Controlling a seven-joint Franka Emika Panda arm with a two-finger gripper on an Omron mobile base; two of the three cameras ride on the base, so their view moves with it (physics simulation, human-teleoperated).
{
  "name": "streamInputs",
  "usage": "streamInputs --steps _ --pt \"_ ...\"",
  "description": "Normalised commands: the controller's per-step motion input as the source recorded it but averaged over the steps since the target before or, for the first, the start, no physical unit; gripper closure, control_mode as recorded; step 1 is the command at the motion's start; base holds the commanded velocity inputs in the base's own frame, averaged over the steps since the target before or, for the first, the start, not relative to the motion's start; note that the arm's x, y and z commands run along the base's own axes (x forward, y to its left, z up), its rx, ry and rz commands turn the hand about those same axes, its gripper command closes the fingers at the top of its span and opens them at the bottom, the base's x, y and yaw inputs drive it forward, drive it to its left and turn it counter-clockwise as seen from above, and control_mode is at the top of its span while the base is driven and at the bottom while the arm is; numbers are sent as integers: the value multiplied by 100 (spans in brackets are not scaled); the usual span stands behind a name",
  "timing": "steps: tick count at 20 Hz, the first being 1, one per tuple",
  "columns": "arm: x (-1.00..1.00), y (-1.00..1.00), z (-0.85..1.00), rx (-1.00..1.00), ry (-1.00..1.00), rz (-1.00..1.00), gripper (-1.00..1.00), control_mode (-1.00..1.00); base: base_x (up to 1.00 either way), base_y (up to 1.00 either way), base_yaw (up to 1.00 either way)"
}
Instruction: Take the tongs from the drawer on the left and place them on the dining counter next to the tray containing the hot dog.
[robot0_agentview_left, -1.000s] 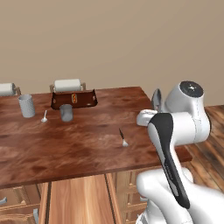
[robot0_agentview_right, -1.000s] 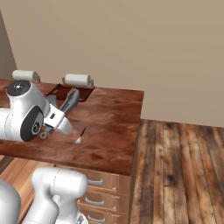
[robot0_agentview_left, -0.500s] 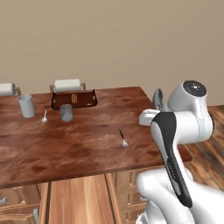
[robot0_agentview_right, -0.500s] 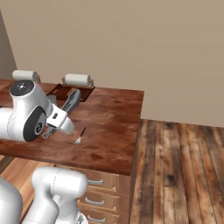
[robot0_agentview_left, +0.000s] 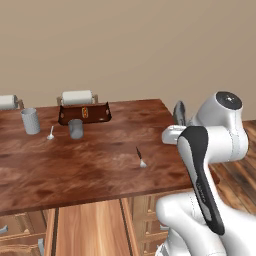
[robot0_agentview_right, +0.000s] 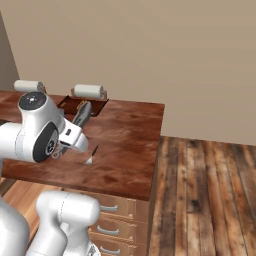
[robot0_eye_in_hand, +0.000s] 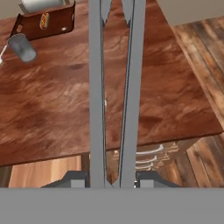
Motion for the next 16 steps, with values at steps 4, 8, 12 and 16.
streamInputs --steps 4,8,12,16 --pt "0 -20 0 -5 0 0 100 -100 0 0 0" --pt "1 -21 3 -8 0 0 100 -100 0 0 0" --pt "13 -15 10 -7 0 0 100 -100 0 0 0" --pt "10 -6 17 -6 0 0 100 -100 0 0 0"
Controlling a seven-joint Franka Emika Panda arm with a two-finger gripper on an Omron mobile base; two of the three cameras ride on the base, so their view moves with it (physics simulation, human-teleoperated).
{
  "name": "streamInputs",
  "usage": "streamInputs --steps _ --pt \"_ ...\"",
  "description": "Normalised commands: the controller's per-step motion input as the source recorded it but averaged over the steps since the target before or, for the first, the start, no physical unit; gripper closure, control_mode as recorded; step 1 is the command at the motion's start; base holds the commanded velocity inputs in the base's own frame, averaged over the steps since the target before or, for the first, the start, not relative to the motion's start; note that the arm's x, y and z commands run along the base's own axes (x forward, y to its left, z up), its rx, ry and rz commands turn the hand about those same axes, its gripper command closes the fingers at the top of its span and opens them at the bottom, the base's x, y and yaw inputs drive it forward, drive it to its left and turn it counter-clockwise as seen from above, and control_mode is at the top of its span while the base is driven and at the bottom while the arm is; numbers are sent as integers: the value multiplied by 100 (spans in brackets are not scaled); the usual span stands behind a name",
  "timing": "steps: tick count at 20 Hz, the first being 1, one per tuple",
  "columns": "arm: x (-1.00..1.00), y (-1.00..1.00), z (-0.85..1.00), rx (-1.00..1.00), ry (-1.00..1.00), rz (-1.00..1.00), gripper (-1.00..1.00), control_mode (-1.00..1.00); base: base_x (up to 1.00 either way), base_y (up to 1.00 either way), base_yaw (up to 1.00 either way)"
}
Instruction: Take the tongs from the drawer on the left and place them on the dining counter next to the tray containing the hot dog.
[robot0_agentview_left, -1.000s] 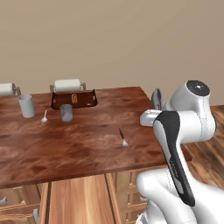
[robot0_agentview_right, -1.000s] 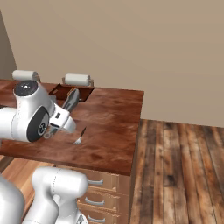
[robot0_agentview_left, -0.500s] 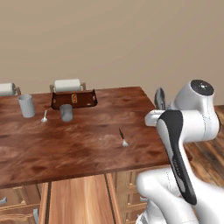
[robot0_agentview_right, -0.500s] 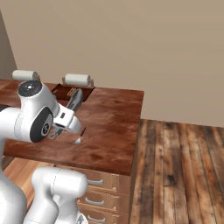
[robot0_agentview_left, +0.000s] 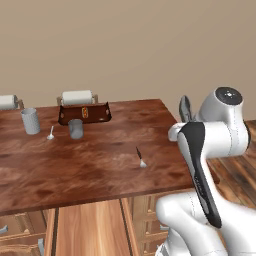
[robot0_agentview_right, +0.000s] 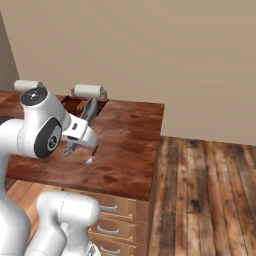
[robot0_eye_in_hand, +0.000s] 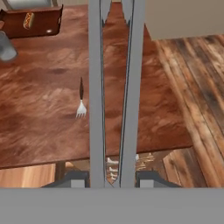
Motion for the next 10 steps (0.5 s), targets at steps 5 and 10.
streamInputs --steps 5,10 --pt "5 0 14 -7 -1 0 100 -100 0 0 0" --pt "0 0 13 -5 -2 0 100 -100 0 0 0"
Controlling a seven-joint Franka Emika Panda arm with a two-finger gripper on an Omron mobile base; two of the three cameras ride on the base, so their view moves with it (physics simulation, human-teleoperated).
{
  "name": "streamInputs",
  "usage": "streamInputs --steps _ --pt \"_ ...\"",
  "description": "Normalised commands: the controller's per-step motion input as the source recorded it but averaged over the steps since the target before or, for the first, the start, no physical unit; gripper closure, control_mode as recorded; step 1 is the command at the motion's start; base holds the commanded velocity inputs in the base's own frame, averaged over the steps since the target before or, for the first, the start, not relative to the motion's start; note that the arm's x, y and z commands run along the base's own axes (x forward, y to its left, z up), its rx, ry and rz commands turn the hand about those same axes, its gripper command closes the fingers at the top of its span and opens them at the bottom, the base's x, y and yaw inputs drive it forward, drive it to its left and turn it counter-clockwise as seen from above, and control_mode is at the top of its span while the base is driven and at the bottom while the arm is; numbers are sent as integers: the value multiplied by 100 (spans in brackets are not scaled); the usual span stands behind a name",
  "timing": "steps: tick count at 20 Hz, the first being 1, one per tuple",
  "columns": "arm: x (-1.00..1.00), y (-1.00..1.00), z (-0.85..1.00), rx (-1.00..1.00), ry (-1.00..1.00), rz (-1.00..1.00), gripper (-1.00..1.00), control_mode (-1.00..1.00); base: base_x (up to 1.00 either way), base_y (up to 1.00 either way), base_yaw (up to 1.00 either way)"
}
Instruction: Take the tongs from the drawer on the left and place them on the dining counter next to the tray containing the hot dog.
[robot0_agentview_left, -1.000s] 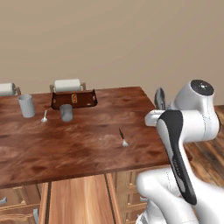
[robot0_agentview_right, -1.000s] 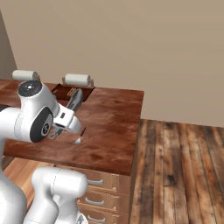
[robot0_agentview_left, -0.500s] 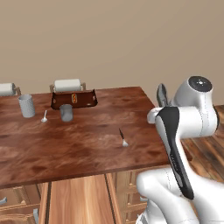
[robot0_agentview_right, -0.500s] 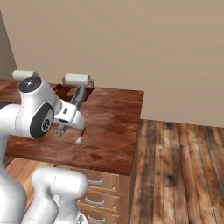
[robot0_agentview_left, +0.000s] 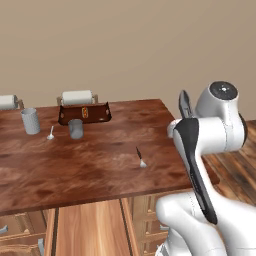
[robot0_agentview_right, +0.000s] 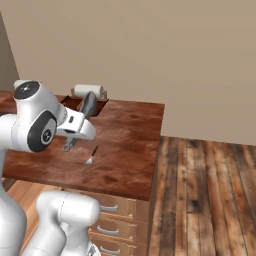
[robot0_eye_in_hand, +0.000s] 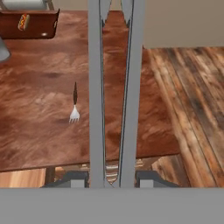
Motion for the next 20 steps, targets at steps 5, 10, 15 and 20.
streamInputs --steps 5,10,15,20 --pt "-3 0 0 -8 -3 0 100 -100 0 0 0" --pt "-9 0 0 -7 -5 0 100 -100 0 0 0" --pt "-1 0 0 -5 -2 0 100 -100 0 0 0" --pt "-1 0 0 -2 -3 0 100 -100 0 0 0"
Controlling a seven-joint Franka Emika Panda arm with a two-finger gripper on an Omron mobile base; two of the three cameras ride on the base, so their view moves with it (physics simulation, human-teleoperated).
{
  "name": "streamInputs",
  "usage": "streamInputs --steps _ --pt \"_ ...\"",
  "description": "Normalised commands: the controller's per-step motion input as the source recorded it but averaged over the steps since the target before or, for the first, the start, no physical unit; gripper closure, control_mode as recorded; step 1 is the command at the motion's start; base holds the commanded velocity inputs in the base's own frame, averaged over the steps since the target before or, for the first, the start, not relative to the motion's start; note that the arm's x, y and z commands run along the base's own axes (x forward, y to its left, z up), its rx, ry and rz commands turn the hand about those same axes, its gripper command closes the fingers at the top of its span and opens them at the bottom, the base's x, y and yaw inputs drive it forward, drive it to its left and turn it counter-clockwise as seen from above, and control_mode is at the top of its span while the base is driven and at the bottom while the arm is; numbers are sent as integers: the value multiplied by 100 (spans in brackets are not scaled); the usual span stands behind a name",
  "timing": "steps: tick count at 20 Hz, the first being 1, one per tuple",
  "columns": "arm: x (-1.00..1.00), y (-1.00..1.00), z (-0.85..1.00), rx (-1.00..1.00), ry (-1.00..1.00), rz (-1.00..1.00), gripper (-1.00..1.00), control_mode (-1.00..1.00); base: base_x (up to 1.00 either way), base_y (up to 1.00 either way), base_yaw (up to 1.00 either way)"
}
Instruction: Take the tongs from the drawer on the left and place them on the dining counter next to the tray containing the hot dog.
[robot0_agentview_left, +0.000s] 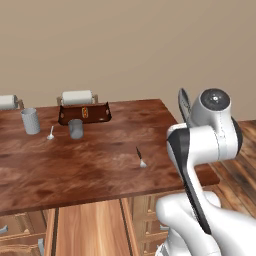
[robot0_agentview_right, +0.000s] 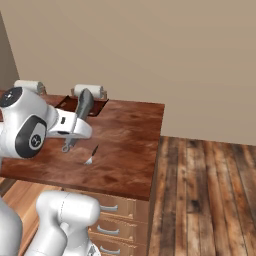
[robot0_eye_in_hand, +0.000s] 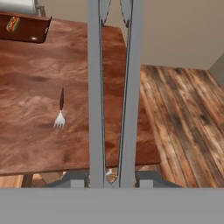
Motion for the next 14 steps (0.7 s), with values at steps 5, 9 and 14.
streamInputs --steps 5,9,14 --pt "0 -4 0 0 0 0 100 -100 0 0 0" --pt "0 0 0 0 0 0 100 100 0 -3 0" --pt "0 0 0 0 0 0 100 100 -28 -13 0"
